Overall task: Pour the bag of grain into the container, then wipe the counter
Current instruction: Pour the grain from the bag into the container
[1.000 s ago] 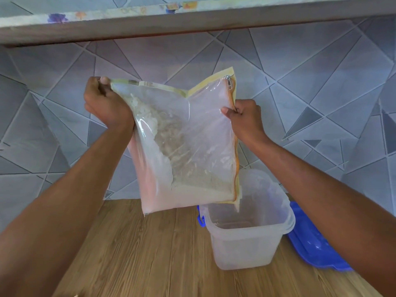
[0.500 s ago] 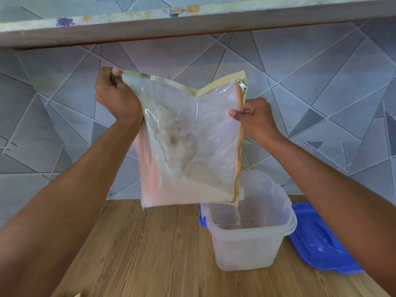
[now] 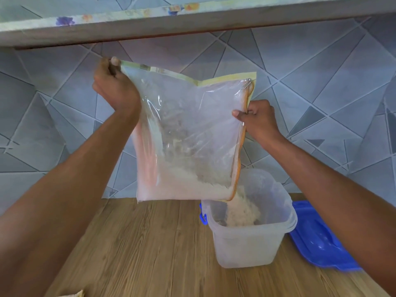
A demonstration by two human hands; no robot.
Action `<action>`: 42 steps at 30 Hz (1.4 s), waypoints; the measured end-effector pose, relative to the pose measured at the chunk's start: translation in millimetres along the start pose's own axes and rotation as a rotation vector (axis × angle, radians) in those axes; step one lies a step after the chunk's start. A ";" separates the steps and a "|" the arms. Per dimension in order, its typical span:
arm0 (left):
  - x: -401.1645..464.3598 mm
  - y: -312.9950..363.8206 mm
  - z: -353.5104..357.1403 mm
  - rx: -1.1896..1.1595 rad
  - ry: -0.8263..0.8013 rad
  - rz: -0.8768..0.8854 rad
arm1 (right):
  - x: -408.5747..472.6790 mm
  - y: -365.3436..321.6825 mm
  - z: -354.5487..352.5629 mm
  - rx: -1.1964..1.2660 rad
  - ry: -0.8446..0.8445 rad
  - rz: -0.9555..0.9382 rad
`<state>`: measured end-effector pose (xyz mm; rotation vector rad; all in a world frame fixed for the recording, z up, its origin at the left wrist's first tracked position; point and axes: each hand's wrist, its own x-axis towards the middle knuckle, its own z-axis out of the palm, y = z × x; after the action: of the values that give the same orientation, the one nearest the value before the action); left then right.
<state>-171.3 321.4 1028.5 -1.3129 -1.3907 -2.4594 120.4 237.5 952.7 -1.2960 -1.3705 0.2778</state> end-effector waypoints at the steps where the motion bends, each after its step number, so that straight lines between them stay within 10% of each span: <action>1: -0.6 2.2 0.5 0.006 0.000 0.005 | -0.5 -0.6 -1.7 -0.003 0.002 0.000; 42: -16.0 57.4 8.9 0.077 -0.156 0.182 | 7.4 25.6 -23.1 -0.093 -0.037 0.009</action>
<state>-132.4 287.6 1059.7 -1.5671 -1.3140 -2.2076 154.3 240.8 943.8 -1.3795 -1.4234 0.2475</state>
